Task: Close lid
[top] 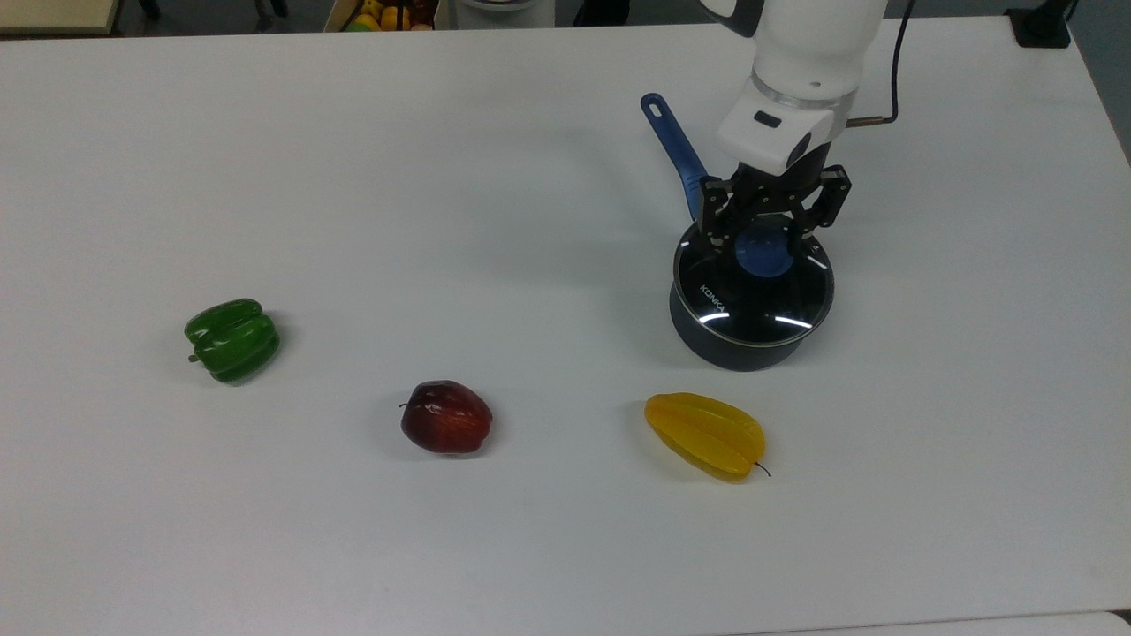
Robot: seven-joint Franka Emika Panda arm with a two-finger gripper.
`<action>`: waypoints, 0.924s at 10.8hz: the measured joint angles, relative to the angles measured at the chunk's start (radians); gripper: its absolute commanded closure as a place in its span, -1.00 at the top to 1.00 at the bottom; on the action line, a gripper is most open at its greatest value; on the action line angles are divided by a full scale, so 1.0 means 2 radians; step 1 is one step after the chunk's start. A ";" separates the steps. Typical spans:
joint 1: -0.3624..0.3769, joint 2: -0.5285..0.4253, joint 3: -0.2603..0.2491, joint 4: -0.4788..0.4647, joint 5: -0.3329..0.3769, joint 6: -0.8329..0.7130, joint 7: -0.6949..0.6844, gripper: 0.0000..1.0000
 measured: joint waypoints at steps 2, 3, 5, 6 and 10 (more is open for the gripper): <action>0.000 0.003 -0.001 0.000 0.000 -0.001 0.011 1.00; -0.001 -0.002 -0.004 0.005 0.000 -0.001 0.013 1.00; -0.016 -0.028 -0.007 0.010 -0.001 -0.009 0.012 1.00; -0.031 -0.046 -0.007 0.010 -0.001 -0.028 0.003 1.00; -0.127 -0.116 -0.009 0.010 -0.001 -0.164 -0.129 1.00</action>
